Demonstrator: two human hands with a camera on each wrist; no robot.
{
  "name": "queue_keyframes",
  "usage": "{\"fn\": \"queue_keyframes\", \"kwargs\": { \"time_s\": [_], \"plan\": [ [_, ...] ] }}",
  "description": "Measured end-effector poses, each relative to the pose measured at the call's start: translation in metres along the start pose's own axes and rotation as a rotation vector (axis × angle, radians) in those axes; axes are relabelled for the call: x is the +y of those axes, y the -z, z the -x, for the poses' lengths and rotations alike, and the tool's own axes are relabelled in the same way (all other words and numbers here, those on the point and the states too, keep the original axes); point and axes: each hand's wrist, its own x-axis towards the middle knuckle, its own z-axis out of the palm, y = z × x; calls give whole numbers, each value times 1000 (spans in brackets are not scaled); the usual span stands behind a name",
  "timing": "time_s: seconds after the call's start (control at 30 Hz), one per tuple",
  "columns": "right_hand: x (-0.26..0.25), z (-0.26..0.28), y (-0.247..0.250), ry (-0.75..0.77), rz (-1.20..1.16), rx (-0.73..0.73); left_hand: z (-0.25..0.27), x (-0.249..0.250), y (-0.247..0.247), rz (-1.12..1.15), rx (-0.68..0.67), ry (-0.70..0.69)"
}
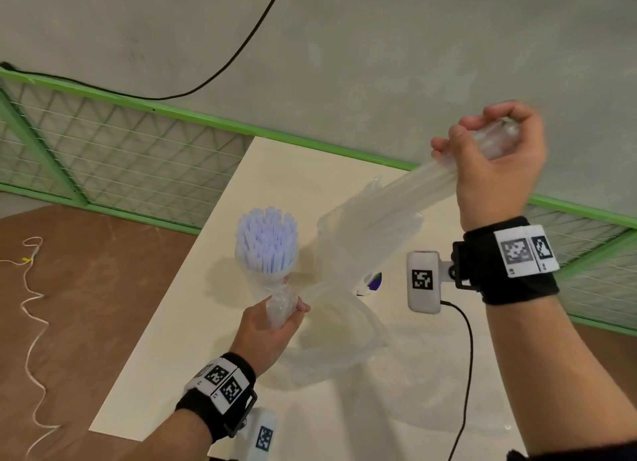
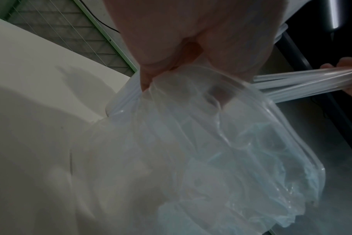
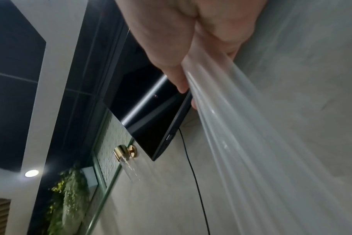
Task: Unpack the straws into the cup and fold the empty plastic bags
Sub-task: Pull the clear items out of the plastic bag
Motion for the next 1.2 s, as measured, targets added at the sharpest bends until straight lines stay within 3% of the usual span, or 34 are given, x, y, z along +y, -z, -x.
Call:
{"fn": "queue_keyframes", "kwargs": {
  "time_s": [0.3, 0.53, 0.77, 0.93, 1.13, 1.2],
  "plan": [
    [17, 2, -19, 82, 192, -243, 0, -3, -1, -6, -5, 0],
    [6, -8, -16, 87, 51, -164, 1, -5, 1, 3, -2, -11],
    [20, -5, -9, 37, 224, -232, 1, -6, 0, -1, -5, 2],
    [38, 7, -18, 75, 321, -398, 1, -6, -1, 2, -10, -5],
    [84, 43, -12, 257, 752, -667, 2, -4, 1, -20, -8, -2],
    [95, 56, -9, 284, 791, -784, 2, -4, 2, -19, -4, 4]
  ]
}}
